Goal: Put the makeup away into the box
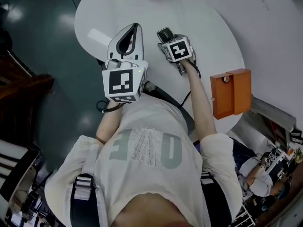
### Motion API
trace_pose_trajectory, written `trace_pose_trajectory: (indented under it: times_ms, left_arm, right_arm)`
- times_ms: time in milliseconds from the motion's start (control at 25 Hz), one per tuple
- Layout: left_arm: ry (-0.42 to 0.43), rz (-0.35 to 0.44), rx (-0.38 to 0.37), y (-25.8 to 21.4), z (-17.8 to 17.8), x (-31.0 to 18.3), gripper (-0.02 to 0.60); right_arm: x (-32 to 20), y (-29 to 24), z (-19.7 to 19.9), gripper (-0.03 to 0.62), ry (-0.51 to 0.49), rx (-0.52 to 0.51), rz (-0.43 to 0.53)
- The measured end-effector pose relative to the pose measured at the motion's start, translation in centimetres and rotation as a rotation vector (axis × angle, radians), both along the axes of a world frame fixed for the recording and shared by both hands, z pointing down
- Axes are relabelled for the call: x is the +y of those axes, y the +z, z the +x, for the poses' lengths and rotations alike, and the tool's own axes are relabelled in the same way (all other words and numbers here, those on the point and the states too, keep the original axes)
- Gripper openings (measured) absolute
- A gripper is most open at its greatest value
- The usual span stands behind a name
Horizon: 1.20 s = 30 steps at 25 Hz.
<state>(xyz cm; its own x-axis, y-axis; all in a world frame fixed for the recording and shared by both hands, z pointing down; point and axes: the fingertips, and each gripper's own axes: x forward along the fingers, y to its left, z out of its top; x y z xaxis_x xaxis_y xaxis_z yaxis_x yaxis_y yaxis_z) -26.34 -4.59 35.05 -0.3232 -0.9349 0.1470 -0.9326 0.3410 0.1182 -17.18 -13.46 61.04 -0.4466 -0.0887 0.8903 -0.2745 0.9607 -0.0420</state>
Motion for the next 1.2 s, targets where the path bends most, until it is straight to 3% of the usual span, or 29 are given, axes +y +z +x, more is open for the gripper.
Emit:
trace_pose_trajectory:
  times_ms: [200, 320, 520, 640, 800, 960, 1080, 1200]
  left_arm:
    - [-0.022, -0.012, 0.009, 0.4, -0.8, 0.0, 0.006]
    - [0.012, -0.007, -0.002, 0.0, -0.2, -0.6, 0.006]
    - [0.087, -0.002, -0.044, -1.1, 1.9, -1.9, 0.006]
    - [0.117, -0.002, -0.069, -2.1, 2.4, -2.3, 0.006]
    - [0.168, 0.016, -0.136, -5.6, 3.5, -3.3, 0.006]
    - [0.231, 0.127, -0.165, -10.0, 5.4, -4.1, 0.006]
    - [0.307, 0.159, -0.176, -11.4, 7.7, -5.4, 0.006]
    - [0.368, 0.17, -0.166, -11.6, 9.6, -6.3, 0.006]
  right_arm:
    - [-0.4, -0.1, 0.2, 0.353, 0.007, 0.007, -0.002]
    - [-0.5, -0.3, 0.1, 0.305, 0.014, 0.008, 0.002]
    - [-0.7, -1.3, -0.3, 0.296, 0.041, -0.033, 0.023]
    - [-1.2, -6.0, -1.5, 0.295, 0.101, -0.199, 0.035]
    - [-0.8, -16.5, -1.1, 0.295, 0.17, -0.492, 0.086]
    - [1.2, -25.8, 2.8, 0.295, 0.246, -0.704, 0.204]
    - [2.0, -29.8, 6.5, 0.295, 0.312, -0.797, 0.271]
    - [2.2, -31.0, 8.9, 0.295, 0.345, -0.807, 0.327]
